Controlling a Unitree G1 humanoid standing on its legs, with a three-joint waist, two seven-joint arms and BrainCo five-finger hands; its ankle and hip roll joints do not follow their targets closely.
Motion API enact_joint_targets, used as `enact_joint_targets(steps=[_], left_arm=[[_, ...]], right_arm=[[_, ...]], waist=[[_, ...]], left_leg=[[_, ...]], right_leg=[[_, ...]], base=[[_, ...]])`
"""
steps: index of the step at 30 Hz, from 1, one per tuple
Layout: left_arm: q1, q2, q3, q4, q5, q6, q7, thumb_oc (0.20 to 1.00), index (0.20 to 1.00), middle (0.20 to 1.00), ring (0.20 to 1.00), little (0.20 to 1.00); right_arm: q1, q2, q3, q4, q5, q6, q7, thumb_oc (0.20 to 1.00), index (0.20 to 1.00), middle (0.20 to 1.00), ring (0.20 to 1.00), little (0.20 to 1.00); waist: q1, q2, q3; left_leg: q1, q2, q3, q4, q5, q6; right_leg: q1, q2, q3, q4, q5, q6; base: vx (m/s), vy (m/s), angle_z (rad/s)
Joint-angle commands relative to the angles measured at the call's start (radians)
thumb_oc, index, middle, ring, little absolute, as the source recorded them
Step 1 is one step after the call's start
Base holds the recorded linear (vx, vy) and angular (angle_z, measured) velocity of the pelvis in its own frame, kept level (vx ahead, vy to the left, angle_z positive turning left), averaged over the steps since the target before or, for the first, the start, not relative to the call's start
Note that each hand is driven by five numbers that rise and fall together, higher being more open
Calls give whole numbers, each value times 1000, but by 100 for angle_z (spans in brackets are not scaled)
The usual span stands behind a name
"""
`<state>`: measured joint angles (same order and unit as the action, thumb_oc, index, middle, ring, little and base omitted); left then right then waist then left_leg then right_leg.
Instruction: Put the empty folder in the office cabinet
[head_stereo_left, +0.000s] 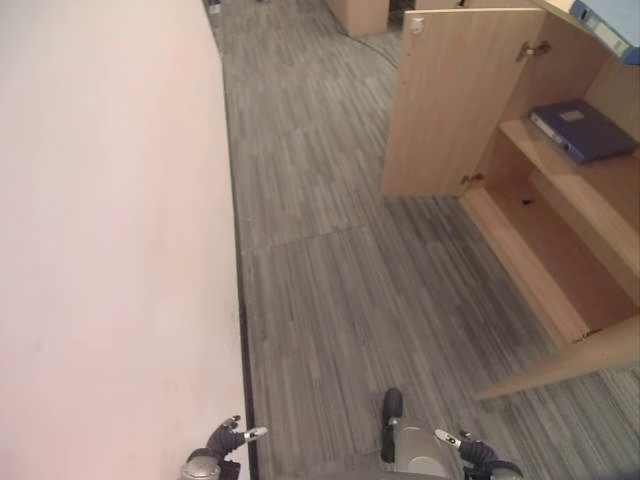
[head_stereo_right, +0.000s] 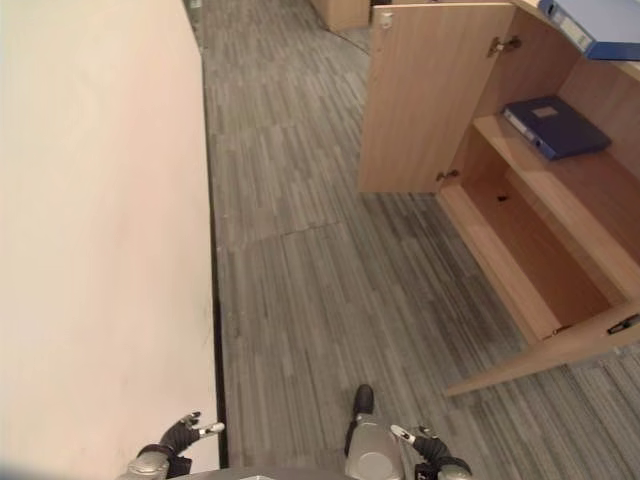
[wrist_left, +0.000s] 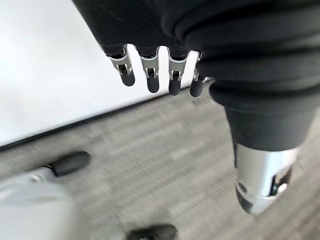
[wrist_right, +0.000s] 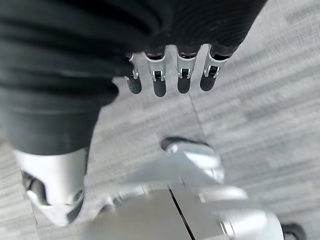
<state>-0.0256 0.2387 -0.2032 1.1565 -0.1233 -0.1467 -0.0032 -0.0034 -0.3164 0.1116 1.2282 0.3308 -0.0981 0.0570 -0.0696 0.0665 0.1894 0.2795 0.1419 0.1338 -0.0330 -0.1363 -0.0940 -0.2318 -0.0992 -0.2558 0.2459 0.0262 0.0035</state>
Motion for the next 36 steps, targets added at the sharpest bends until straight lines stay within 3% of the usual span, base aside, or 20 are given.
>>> enact_joint_targets(steps=[1,3,6,8,9,10,11,12,14,17,19,21,23,25,26,28,30,31,34,36], left_arm=[[-38,45,6,-22,36,-28,3,1000,1000,1000,1000,1000],[-29,37,-1,-20,45,-30,-3,1000,1000,1000,1000,1000],[-21,20,-12,-23,49,-29,-4,1000,1000,1000,1000,1000],[-22,11,-17,-27,40,-30,-6,1000,1000,1000,1000,1000],[-22,11,-17,-27,40,-30,-6,1000,1000,1000,1000,1000],[-23,10,-20,-31,31,-32,-5,1000,1000,1000,1000,1000],[-37,11,-35,-49,21,-28,-4,1000,1000,1000,1000,1000],[-51,14,-47,-74,11,-27,-2,1000,1000,1000,1000,1000],[-61,12,-55,-82,0,-28,6,1000,1000,1000,1000,1000],[-61,9,-63,-95,-4,-31,5,1000,1000,1000,1000,1000],[-48,6,-75,-107,12,-36,3,1000,1000,1000,1000,1000],[-46,4,-81,-107,20,-37,3,1000,1000,1000,1000,1000],[-40,-1,-94,-101,31,-36,5,1000,1000,1000,1000,1000],[-37,-12,-105,-78,32,-37,11,1000,1000,1000,1000,1000],[-37,-13,-105,-77,32,-38,11,1000,1000,1000,1000,1000],[-38,-16,-100,-66,17,-42,18,1000,1000,1000,1000,1000],[-36,-16,-93,-55,15,-43,21,1000,1000,1000,1000,1000],[-33,-17,-82,-40,10,-43,24,1000,1000,1000,1000,1000],[-34,-16,-78,-30,9,-44,23,1000,1000,1000,1000,1000],[-32,-11,-81,-28,28,-42,18,1000,1000,1000,1000,1000]], right_arm=[[13,-2,-9,27,-29,8,-3,1000,1000,1000,1000,1000],[30,-13,-24,41,-32,11,-3,1000,1000,1000,1000,1000],[32,-31,-38,44,-29,8,-4,1000,1000,1000,1000,1000],[27,-41,-42,48,-20,7,-2,1000,1000,1000,1000,1000],[27,-40,-42,49,-20,7,-2,1000,1000,1000,1000,1000],[18,-46,-37,44,-17,5,-4,1000,1000,1000,1000,1000],[-2,-54,-27,24,-6,0,-9,1000,1000,1000,1000,1000],[-30,-67,-21,-7,24,-8,-12,1000,1000,1000,1000,1000],[-50,-74,-20,-25,56,-12,-13,1000,1000,1000,1000,1000],[-51,-68,-27,-41,93,-18,-11,1000,1000,1000,1000,1000],[-37,-55,-14,-57,94,-25,1,1000,1000,1000,1000,1000],[-31,-52,-6,-63,90,-27,2,1000,1000,1000,1000,1000],[-19,-46,5,-70,89,-28,2,1000,1000,1000,1000,1000],[-12,-36,10,-71,104,-30,2,1000,1000,1000,1000,1000],[-11,-36,10,-71,104,-30,2,1000,1000,1000,1000,1000],[-12,-30,23,-81,106,-33,1,1000,1000,1000,1000,1000],[-12,-24,28,-80,100,-34,-2,1000,1000,1000,1000,1000],[-15,-20,35,-76,92,-33,-1,1000,1000,1000,1000,1000],[-15,-17,36,-75,92,-32,-1,1000,1000,1000,1000,1000],[0,0,28,-63,78,-25,11,1000,1000,1000,1000,1000]], waist=[[-27,-10,43],[-35,-14,25],[-62,21,9],[-74,50,7],[-77,47,5],[-77,49,11],[-77,27,40],[-65,-4,62],[-57,-14,70],[-48,-20,67],[-31,-9,60],[-26,-3,57],[-18,16,55],[-10,44,45],[-9,41,48],[17,43,43],[30,32,44],[46,30,38],[53,23,35],[40,24,-1]], left_leg=[[13,-119,-34,-4,-56,56],[48,-122,-32,12,-94,49],[51,-79,-15,67,-69,10],[24,-36,4,194,23,-38],[20,-39,1,192,28,-38],[-19,-22,4,284,89,-55],[-114,5,13,510,208,-83],[-160,6,28,672,243,-84],[-203,11,60,726,221,-71],[-263,34,94,713,205,-60],[-305,82,110,560,215,-52],[-302,89,104,471,228,-49],[-309,109,57,268,241,-41],[-335,121,-63,82,295,-53],[-326,118,-60,76,296,-54],[-401,129,-204,-20,330,-64],[-419,123,-244,-26,329,-67],[-455,123,-311,-31,332,-74],[-463,119,-314,-27,332,-76],[-444,121,-272,-26,337,-86]], right_leg=[[-57,-120,56,-180,92,194],[-35,-145,6,-171,119,189],[-28,-141,-30,-119,119,170],[-6,-101,-38,-101,79,137],[-8,-105,-40,-104,82,136],[7,-91,-43,-97,57,115],[39,-85,-40,-79,6,70],[68,-74,-1,-55,-34,34],[102,-54,37,-56,-60,22],[148,-39,72,-78,-83,23],[217,-24,134,-113,-103,41],[234,-21,153,-124,-106,51],[267,-14,197,-132,-128,72],[304,4,273,-130,-163,88],[307,1,275,-124,-170,88],[341,19,394,-109,-212,85],[352,18,440,-97,-235,83],[369,27,508,-93,-256,83],[378,21,537,-92,-269,86],[391,-23,585,-114,-270,123]], base=[[320,-103,-1],[499,-166,-1],[360,-144,5],[228,-154,-9],[206,-174,-32],[237,-273,-40],[439,-428,-58],[426,-387,-73],[275,-149,-112],[256,9,-88],[471,207,-69],[312,185,-103],[386,274,-75],[450,280,-41],[342,155,-49],[517,220,-69],[384,166,-162],[352,204,-180],[215,164,-91],[362,490,-58]])
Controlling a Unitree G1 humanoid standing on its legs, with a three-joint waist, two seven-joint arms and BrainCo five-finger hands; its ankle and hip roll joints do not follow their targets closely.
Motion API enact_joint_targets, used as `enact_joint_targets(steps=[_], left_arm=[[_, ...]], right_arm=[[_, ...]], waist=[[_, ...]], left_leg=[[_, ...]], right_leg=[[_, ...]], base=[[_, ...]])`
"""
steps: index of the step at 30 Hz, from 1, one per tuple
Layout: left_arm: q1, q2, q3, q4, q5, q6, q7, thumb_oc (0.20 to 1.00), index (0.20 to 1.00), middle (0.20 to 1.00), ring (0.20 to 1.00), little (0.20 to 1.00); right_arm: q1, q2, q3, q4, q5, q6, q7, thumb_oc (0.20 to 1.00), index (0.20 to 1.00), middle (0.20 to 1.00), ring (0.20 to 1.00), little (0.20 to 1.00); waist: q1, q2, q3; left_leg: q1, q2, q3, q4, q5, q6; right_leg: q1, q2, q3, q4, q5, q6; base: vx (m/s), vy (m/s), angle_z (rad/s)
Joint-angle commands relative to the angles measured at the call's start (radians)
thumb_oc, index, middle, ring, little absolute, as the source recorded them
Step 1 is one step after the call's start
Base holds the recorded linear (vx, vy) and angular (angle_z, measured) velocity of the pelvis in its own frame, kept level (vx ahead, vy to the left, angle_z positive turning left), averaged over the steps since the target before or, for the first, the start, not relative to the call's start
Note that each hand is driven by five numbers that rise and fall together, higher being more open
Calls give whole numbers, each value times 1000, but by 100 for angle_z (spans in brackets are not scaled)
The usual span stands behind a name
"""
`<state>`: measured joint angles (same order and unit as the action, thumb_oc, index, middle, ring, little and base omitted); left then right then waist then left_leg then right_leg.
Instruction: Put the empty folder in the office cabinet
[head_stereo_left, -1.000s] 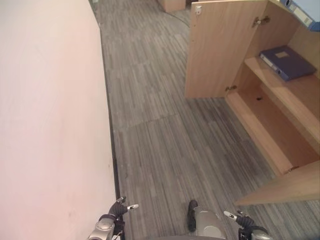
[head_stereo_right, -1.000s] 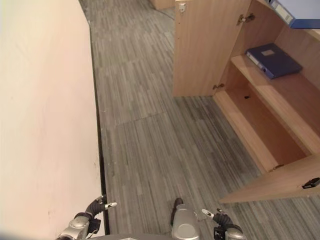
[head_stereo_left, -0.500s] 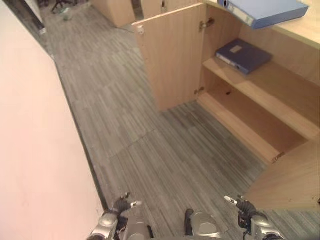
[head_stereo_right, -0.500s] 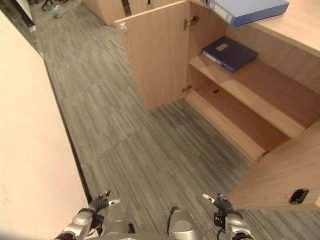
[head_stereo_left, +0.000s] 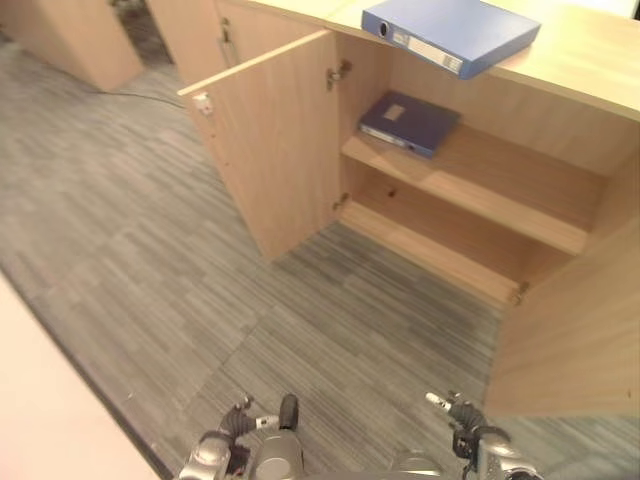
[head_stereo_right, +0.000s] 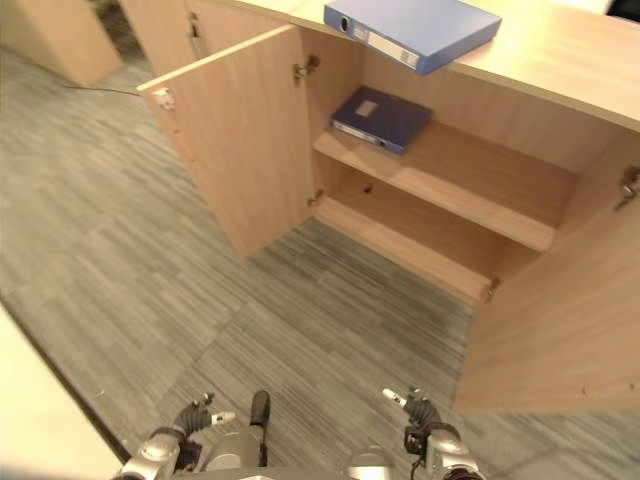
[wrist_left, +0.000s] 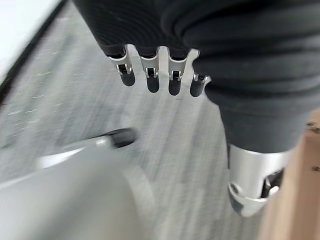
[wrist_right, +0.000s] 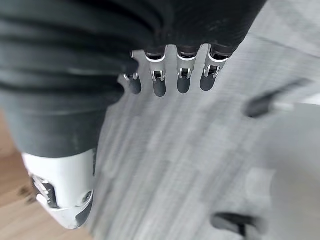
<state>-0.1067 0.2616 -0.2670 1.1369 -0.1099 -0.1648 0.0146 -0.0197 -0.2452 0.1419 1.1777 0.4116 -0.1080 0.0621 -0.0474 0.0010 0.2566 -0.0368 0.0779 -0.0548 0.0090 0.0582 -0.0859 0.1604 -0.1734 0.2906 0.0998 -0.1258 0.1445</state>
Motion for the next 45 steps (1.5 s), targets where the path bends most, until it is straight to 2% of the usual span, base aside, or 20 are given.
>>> enact_joint_targets(steps=[1,5,7,8,11,12,13,14,17,18,19,22,27,30,34,36,37,40,42,45], left_arm=[[49,-33,-17,-8,15,-24,0,1000,1000,1000,1000,1000],[34,-13,-27,-11,30,-21,-1,1000,1000,1000,1000,1000],[26,5,-21,-24,16,-20,2,1000,1000,1000,1000,1000],[25,6,-21,-24,16,-20,2,1000,1000,1000,1000,1000],[32,16,-15,-32,1,-18,0,1000,1000,1000,1000,1000],[35,23,-12,-32,4,-14,-2,1000,1000,1000,1000,1000],[35,22,-12,-32,4,-14,-2,1000,1000,1000,1000,1000],[38,22,-9,-25,7,-13,-3,1000,1000,1000,1000,1000],[45,21,-1,-15,12,-12,-11,1000,1000,1000,1000,1000],[42,22,-4,-13,15,-12,-14,1000,1000,1000,1000,1000],[42,22,-5,-13,15,-12,-14,1000,1000,1000,1000,1000],[33,21,-12,-9,22,-15,-11,1000,1000,1000,1000,1000],[30,24,8,0,24,-18,-8,1000,1000,1000,1000,1000],[35,29,17,7,29,-18,-10,1000,1000,1000,1000,1000],[38,39,36,41,36,-18,-15,1000,1000,1000,1000,1000],[31,33,26,39,36,-20,-9,1000,1000,1000,1000,1000],[31,31,26,39,36,-20,-9,1000,1000,1000,1000,1000],[24,21,12,38,35,-21,-6,1000,1000,1000,1000,1000],[7,19,-1,30,30,-18,-8,1000,1000,1000,1000,1000],[-11,18,-21,9,25,-13,-10,1000,1000,1000,1000,1000]], right_arm=[[17,-71,-2,-13,-3,-15,6,1000,1000,1000,1000,1000],[19,-50,-22,5,4,-5,10,1000,1000,1000,1000,1000],[8,-39,-40,23,20,2,3,1000,1000,1000,1000,1000],[7,-39,-40,24,21,1,3,1000,1000,1000,1000,1000],[0,-35,-54,27,15,0,-8,1000,1000,1000,1000,1000],[-11,-33,-57,23,9,-3,-18,1000,1000,1000,1000,1000],[-11,-34,-58,23,9,-3,-18,1000,1000,1000,1000,1000],[-13,-32,-54,24,5,-5,-18,1000,1000,1000,1000,1000],[-19,-32,-51,17,18,-11,-21,1000,1000,1000,1000,1000],[-18,-32,-49,16,28,-14,-26,1000,1000,1000,1000,1000],[-18,-32,-49,16,28,-14,-26,1000,1000,1000,1000,1000],[-26,-33,-46,21,29,-14,-35,1000,1000,1000,1000,1000],[-29,-34,-57,27,12,-4,-32,1000,1000,1000,1000,1000],[-23,-37,-57,28,4,-2,-29,1000,1000,1000,1000,1000],[-1,-44,-56,46,-17,4,-17,1000,1000,1000,1000,1000],[9,-65,-66,58,-13,4,-12,1000,1000,1000,1000,1000],[8,-66,-66,58,-13,4,-11,1000,1000,1000,1000,1000],[13,-91,-62,64,-16,2,-8,1000,1000,1000,1000,1000],[10,-98,-54,56,-11,-6,-3,1000,1000,1000,1000,1000],[9,-106,-51,61,-2,-8,-7,1000,1000,1000,1000,1000]], waist=[[20,87,-68],[15,53,-100],[13,48,-93],[16,47,-92],[28,56,-70],[43,68,-55],[41,68,-55],[44,69,-55],[31,71,-45],[29,58,-38],[26,59,-33],[19,48,-26],[-3,45,-14],[-11,43,-12],[-42,35,-21],[-67,39,-33],[-67,42,-34],[-101,68,-43],[-115,83,-41],[-116,90,-36]], left_leg=[[-127,183,-81,-68,141,-94],[-122,138,-20,-23,96,-64],[-86,111,46,-3,39,-22],[-84,111,50,-3,37,-22],[-44,94,115,8,-3,9],[-9,75,170,-8,-16,34],[-8,74,168,-9,-16,34],[9,63,197,-26,-17,41],[57,30,216,-58,-33,52],[84,9,231,-66,-59,49],[91,11,228,-68,-60,48],[131,6,245,-73,-104,35],[190,24,256,-64,-158,12],[222,27,259,-61,-182,5],[309,39,236,-57,-245,-19],[351,62,196,-41,-273,-33],[350,64,196,-41,-274,-34],[334,135,186,2,-216,-62],[292,181,172,60,-115,-85],[248,222,154,157,32,-86]], right_leg=[[-1,49,40,31,-118,-17],[-27,-23,65,40,-63,37],[-103,-32,36,148,32,64],[-106,-33,41,151,30,64],[-187,-74,-137,288,148,66],[-222,-111,-314,360,177,48],[-221,-112,-316,362,174,48],[-227,-113,-375,372,177,54],[-293,-13,-384,343,123,47],[-300,-16,-434,215,105,36],[-290,-14,-438,210,105,36],[-314,-76,-505,44,173,46],[-378,-163,-515,-106,276,88],[-393,-174,-525,-146,302,97],[-435,-181,-448,-141,328,116],[-454,-171,-390,-71,342,114],[-456,-169,-390,-66,338,113],[-502,-133,-385,61,286,87],[-520,-95,-392,115,235,50],[-503,-26,-397,153,152,-9]], base=[[317,512,-46],[200,313,-39],[193,365,-41],[98,235,-49],[69,348,-50],[29,406,-54],[18,398,-86],[57,218,-124],[163,247,-70],[196,67,-58],[182,12,-57],[160,-72,-1],[230,-113,-3],[247,-119,-20],[463,-216,-2],[511,-234,24],[295,-191,33],[269,-271,12],[187,-277,29],[307,-336,16]])
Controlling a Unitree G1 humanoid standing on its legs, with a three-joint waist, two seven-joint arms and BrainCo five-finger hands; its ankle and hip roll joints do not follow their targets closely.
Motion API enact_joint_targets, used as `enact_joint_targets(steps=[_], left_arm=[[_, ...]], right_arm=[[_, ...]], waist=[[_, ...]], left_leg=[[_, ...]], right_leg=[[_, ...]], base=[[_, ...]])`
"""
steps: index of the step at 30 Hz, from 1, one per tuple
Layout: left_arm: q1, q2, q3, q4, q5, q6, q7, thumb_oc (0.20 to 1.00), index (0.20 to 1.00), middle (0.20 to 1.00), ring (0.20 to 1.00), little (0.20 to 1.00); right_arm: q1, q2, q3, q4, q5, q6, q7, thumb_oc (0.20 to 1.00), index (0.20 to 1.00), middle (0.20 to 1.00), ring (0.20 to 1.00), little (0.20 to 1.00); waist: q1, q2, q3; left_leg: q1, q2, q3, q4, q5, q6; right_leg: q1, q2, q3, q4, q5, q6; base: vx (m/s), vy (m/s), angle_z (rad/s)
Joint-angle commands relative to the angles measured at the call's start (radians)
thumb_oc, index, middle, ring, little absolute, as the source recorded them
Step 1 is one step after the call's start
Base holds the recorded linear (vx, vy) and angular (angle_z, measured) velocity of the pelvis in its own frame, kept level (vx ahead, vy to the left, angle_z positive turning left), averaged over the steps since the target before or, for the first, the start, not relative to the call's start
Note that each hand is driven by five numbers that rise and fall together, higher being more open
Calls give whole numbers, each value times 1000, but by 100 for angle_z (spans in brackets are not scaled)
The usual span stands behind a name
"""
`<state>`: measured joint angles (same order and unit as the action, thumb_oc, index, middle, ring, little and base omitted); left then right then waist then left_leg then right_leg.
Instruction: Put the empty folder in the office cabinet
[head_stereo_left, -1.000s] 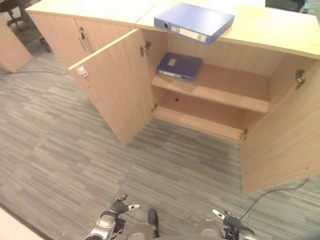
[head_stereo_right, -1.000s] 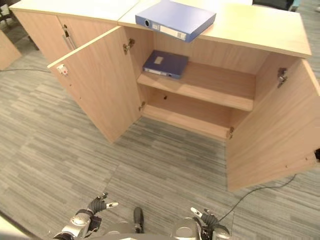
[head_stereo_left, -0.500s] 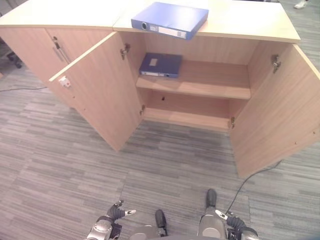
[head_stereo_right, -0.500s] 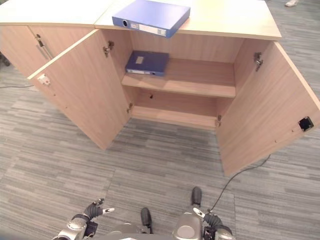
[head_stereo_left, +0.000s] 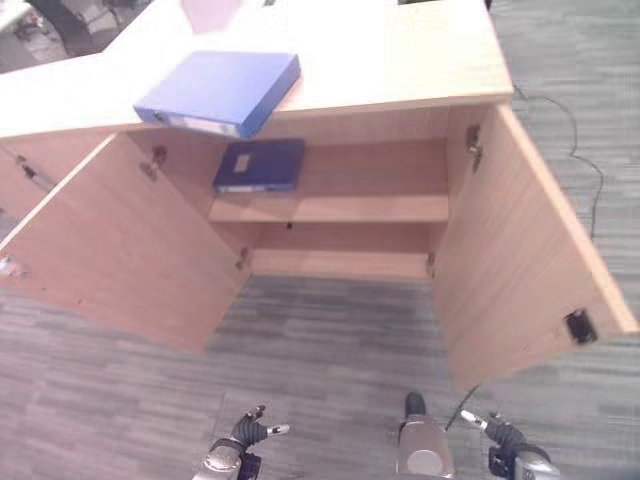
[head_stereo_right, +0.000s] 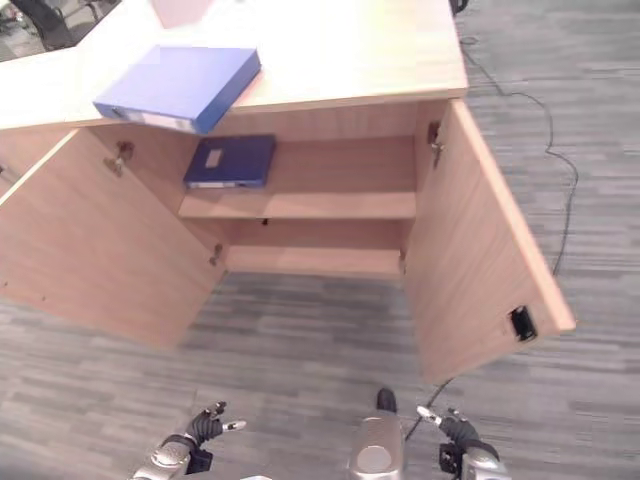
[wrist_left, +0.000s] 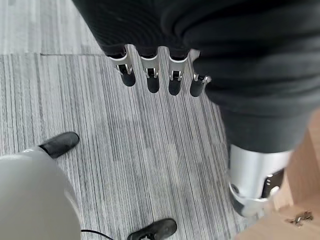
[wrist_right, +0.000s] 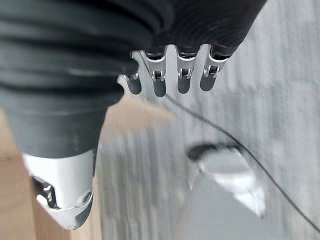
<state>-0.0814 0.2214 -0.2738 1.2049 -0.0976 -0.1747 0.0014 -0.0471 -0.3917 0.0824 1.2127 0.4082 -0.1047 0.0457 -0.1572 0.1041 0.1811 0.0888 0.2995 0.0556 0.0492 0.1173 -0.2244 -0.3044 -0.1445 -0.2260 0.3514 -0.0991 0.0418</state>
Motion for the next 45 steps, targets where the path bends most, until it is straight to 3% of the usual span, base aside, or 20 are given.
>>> enact_joint_targets(steps=[1,3,5,7,10,13,14,19,20,24,26,31,33,37,38,39,41,42,44,45], left_arm=[[-40,59,-19,-69,10,-4,3,1000,1000,1000,1000,1000],[-38,61,-20,-98,2,-2,2,1000,1000,1000,1000,1000],[-39,64,-18,-107,-3,-1,2,1000,1000,1000,1000,1000],[-34,65,-8,-100,-9,2,8,1000,1000,1000,1000,1000],[-27,62,1,-87,-9,2,10,1000,1000,1000,1000,1000],[-22,60,2,-76,-7,0,10,1000,1000,1000,1000,1000],[-15,59,3,-68,-4,0,9,1000,1000,1000,1000,1000],[-1,57,18,-40,-10,-2,16,1000,1000,1000,1000,1000],[5,52,21,-27,-8,-4,18,1000,1000,1000,1000,1000],[9,51,19,-14,-1,-3,19,1000,1000,1000,1000,1000],[9,45,18,-2,0,-2,22,1000,1000,1000,1000,1000],[-1,52,15,-14,6,-4,19,1000,1000,1000,1000,1000],[-18,69,10,-35,16,-9,23,1000,1000,1000,1000,1000],[-28,92,19,-54,19,-12,26,1000,1000,1000,1000,1000],[-34,112,28,-57,25,-10,25,1000,1000,1000,1000,1000],[-26,126,46,-52,27,-2,23,1000,1000,1000,1000,1000],[-21,131,55,-48,26,0,22,1000,1000,1000,1000,1000],[-4,136,74,-40,29,0,15,1000,1000,1000,1000,1000],[1,134,82,-40,23,1,14,1000,1000,1000,1000,1000],[10,123,88,-42,12,4,12,1000,1000,1000,1000,1000]], right_arm=[[36,37,8,24,4,-11,9,1000,1000,1000,1000,1000],[41,30,28,22,-7,-12,12,1000,1000,1000,1000,1000],[41,30,33,18,-8,-11,13,1000,1000,1000,1000,1000],[34,26,29,25,2,-4,8,1000,1000,1000,1000,1000],[28,27,24,25,12,-5,10,1000,1000,1000,1000,1000],[30,26,19,25,9,-4,11,1000,1000,1000,1000,1000],[32,24,16,24,4,-5,10,1000,1000,1000,1000,1000],[41,34,22,25,-5,-4,10,1000,1000,1000,1000,1000],[45,43,29,27,-13,-4,11,1000,1000,1000,1000,1000],[59,53,43,26,-30,-1,18,1000,1000,1000,1000,1000],[72,62,52,43,-61,8,25,1000,1000,1000,1000,1000],[102,65,6,93,-103,34,29,1000,1000,1000,1000,1000],[145,82,-4,124,-153,48,29,1000,1000,1000,1000,1000],[184,113,22,153,-211,63,42,1000,1000,1000,1000,1000],[201,140,46,159,-250,74,52,1000,1000,1000,1000,1000],[216,153,59,165,-286,82,53,1000,1000,1000,1000,1000],[219,160,64,159,-291,80,56,1000,1000,1000,1000,1000],[225,173,78,146,-294,71,65,1000,1000,1000,1000,1000],[223,172,78,143,-290,70,65,1000,1000,1000,1000,1000],[207,165,74,139,-272,64,52,1000,1000,1000,1000,1000]], waist=[[-5,-19,40],[6,-44,44],[11,-56,45],[43,-89,57],[62,-101,54],[75,-104,51],[90,-102,53],[119,-92,45],[128,-93,31],[131,-95,15],[130,-90,2],[103,-85,-19],[84,-102,-25],[80,-118,-8],[84,-123,4],[98,-119,15],[97,-114,22],[101,-103,30],[104,-100,31],[105,-79,45]], left_leg=[[102,9,43,158,9,59],[64,31,57,300,80,76],[47,40,69,341,105,80],[-15,23,94,411,63,99],[-65,-5,113,391,26,103],[-100,3,140,335,20,93],[-129,22,143,245,23,76],[-128,59,30,70,63,37],[-121,75,-32,40,79,28],[-110,90,-112,18,91,19],[-98,61,-211,24,41,9],[-61,29,-118,-27,-66,12],[-36,-37,-75,-61,-112,40],[4,-85,-16,-104,-139,63],[19,-115,24,-123,-153,78],[29,-143,65,-134,-165,95],[26,-155,78,-134,-165,105],[22,-182,105,-133,-169,126],[18,-197,113,-132,-162,142],[19,-215,119,-130,-159,169]], right_leg=[[-26,-40,117,-98,109,76],[44,4,111,-120,69,31],[66,9,106,-132,65,18],[137,18,107,-156,36,4],[189,23,113,-196,29,9],[225,17,110,-219,20,18],[263,13,118,-229,6,32],[311,8,154,-223,-25,71],[323,-6,180,-221,-30,88],[326,-24,214,-210,-38,105],[318,-42,263,-193,-38,122],[310,-123,278,-175,-10,172],[288,-186,297,-196,119,215],[258,-228,312,-219,278,220],[229,-253,271,-250,342,220],[210,-291,144,-245,375,220],[211,-293,92,-227,362,217],[228,-244,66,-183,285,209],[220,-216,76,-147,264,203],[203,-129,89,-67,183,179]], base=[[329,-340,20],[352,-392,2],[244,-275,-12],[336,-285,-12],[260,-84,-7],[230,54,7],[243,150,-14],[243,220,-34],[203,252,-64],[137,247,-40],[137,449,-27],[45,381,0],[-15,511,33],[-43,272,-7],[-225,550,-77],[-198,431,-107],[-159,377,-100],[-220,509,-54],[-147,359,-48],[-90,309,-59]])
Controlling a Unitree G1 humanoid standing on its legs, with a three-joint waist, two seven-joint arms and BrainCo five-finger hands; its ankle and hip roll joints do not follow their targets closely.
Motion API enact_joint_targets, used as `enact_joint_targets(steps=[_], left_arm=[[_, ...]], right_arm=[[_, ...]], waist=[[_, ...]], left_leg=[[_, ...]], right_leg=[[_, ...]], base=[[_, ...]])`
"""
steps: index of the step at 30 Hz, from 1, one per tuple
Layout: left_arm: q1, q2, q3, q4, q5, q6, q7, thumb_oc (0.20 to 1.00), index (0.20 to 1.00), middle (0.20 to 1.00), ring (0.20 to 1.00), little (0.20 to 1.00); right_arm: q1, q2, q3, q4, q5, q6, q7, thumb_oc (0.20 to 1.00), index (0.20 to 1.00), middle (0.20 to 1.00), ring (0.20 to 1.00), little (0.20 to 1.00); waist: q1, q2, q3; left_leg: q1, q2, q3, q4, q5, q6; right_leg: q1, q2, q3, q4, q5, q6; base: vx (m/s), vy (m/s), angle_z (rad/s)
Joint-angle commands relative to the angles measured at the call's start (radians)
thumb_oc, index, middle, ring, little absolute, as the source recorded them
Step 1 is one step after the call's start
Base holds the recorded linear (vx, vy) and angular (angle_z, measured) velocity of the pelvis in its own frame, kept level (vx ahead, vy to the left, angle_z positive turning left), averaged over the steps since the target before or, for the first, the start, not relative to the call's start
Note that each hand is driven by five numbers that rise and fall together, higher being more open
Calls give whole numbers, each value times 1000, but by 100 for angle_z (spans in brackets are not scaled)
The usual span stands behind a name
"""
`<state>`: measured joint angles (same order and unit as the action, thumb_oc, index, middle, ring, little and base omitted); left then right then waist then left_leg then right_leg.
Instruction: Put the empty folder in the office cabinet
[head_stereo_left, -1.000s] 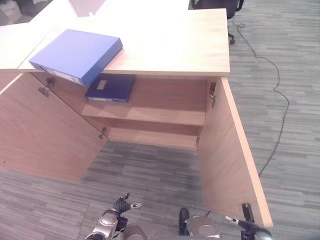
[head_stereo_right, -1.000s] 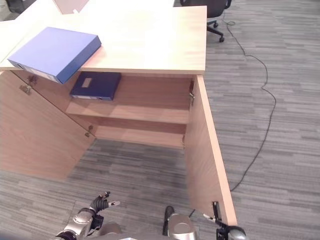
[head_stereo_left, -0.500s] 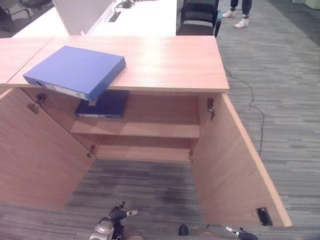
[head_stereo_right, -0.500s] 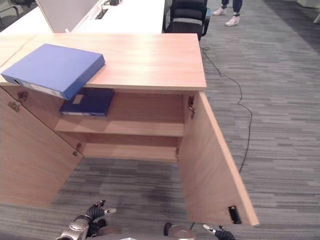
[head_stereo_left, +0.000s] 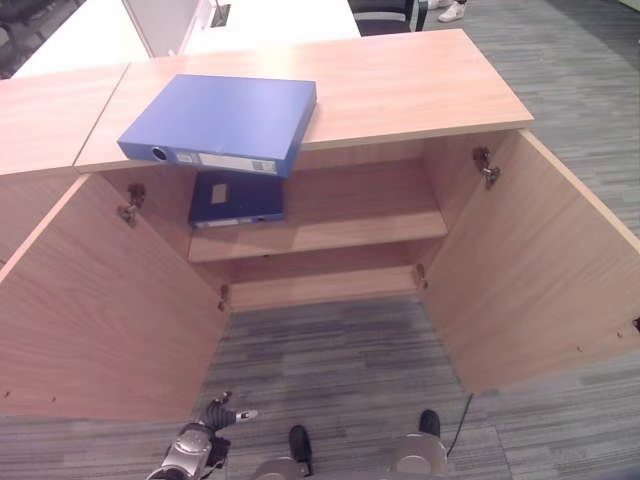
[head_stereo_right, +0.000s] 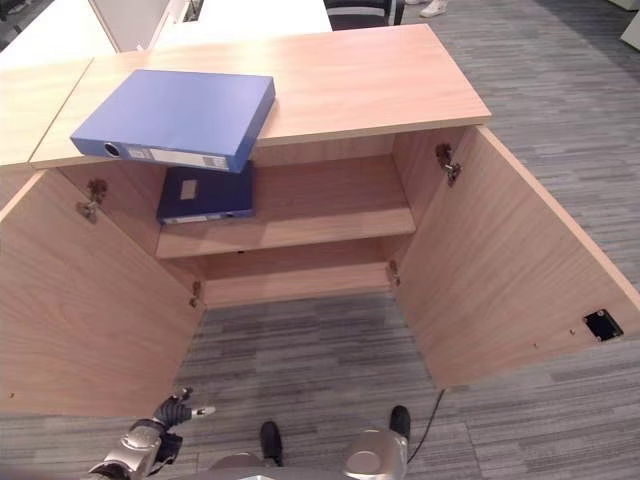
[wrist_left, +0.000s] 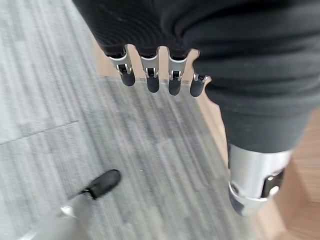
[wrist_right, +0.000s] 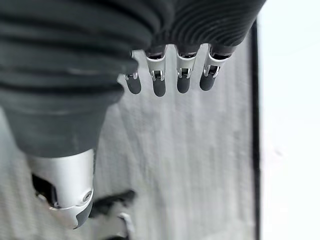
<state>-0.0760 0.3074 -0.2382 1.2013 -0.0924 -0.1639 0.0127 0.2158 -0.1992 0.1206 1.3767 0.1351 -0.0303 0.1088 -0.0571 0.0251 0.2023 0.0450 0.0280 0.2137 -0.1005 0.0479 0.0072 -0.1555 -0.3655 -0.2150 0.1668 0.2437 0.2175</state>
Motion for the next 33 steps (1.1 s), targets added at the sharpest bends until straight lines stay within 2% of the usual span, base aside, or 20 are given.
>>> enact_joint_targets(steps=[1,2,3,4,5,6,7,9,15,16,19,20,24,33], left_arm=[[7,30,46,-43,6,-4,-4,1000,1000,1000,1000,1000],[6,30,47,-43,6,-4,-4,1000,1000,1000,1000,1000],[12,21,31,-53,11,-2,-6,1000,1000,1000,1000,1000],[13,20,27,-53,11,-1,-7,1000,1000,1000,1000,1000],[13,20,27,-53,11,-1,-7,1000,1000,1000,1000,1000],[15,14,18,-55,13,-4,-8,1000,1000,1000,1000,1000],[16,6,12,-57,15,-9,-8,1000,1000,1000,1000,1000],[16,-7,21,-57,-5,-14,-6,1000,1000,1000,1000,1000],[43,-21,4,-68,6,-15,-8,1000,1000,1000,1000,1000],[62,-20,-8,-80,22,-15,-13,1000,1000,1000,1000,1000],[69,-16,-12,-84,32,-14,-16,1000,1000,1000,1000,1000],[72,-10,-19,-88,45,-14,-17,1000,1000,1000,1000,1000],[65,-3,-22,-86,50,-14,-14,1000,1000,1000,1000,1000],[62,0,-17,-58,52,-16,-7,1000,1000,1000,1000,1000]], right_arm=[[-63,-29,34,-26,13,-14,-18,1000,1000,1000,1000,1000],[-64,-29,34,-26,13,-14,-18,1000,1000,1000,1000,1000],[-80,-34,38,-30,38,-20,-32,1000,1000,1000,1000,1000],[-86,-35,38,-31,46,-20,-34,1000,1000,1000,1000,1000],[-86,-35,38,-31,46,-20,-34,1000,1000,1000,1000,1000],[-90,-37,31,-36,65,-24,-38,1000,1000,1000,1000,1000],[-96,-43,25,-48,90,-34,-41,1000,1000,1000,1000,1000],[-114,-57,11,-78,145,-51,-48,1000,1000,1000,1000,1000],[-168,-79,23,-189,203,-77,-59,1000,1000,1000,1000,1000],[-186,-82,39,-271,231,-90,-53,1000,1000,1000,1000,1000],[-193,-85,56,-321,240,-96,-46,1000,1000,1000,1000,1000],[-213,-84,91,-377,245,-100,-39,1000,1000,1000,1000,1000],[-248,-77,137,-408,234,-102,-37,1000,1000,1000,1000,1000],[-275,-54,175,-398,239,-101,-32,1000,1000,1000,1000,1000]], waist=[[2,10,27],[3,11,25],[-2,23,30],[9,22,31],[8,21,33],[16,16,31],[13,12,26],[11,7,11],[29,0,-15],[42,-5,-26],[51,-11,-30],[70,-21,-36],[99,-36,-43],[152,-65,-56]], left_leg=[[61,51,-40,21,-86,-53],[58,52,-40,20,-84,-53],[59,38,-41,21,-79,-39],[59,30,-34,24,-81,-38],[61,30,-35,24,-81,-38],[58,20,-27,27,-80,-37],[58,11,-28,26,-80,-37],[65,5,-23,26,-82,-40],[73,8,-19,19,-80,-44],[82,7,-26,14,-80,-45],[85,7,-31,13,-82,-47],[87,7,-43,13,-83,-47],[85,7,-63,13,-84,-47],[75,3,-104,13,-84,-47]], right_leg=[[50,147,87,137,-208,-13],[48,148,87,134,-205,-14],[31,255,95,140,-278,-41],[44,260,65,127,-296,-56],[47,260,64,127,-297,-57],[76,247,17,90,-304,-75],[83,249,17,60,-303,-79],[125,265,73,-30,-292,-82],[180,250,62,-99,-278,-82],[206,247,53,-118,-276,-81],[220,244,45,-132,-276,-79],[238,242,31,-144,-275,-77],[256,238,12,-156,-275,-75],[276,231,-25,-180,-262,-68]], base=[[-89,306,-54],[-40,218,-9],[-17,146,-4],[-12,147,5],[8,23,12],[0,0,0],[28,5,11],[61,-11,17],[25,-27,-5],[44,-14,0],[15,-6,10],[-3,-10,25],[9,-18,24],[7,-1,17]])
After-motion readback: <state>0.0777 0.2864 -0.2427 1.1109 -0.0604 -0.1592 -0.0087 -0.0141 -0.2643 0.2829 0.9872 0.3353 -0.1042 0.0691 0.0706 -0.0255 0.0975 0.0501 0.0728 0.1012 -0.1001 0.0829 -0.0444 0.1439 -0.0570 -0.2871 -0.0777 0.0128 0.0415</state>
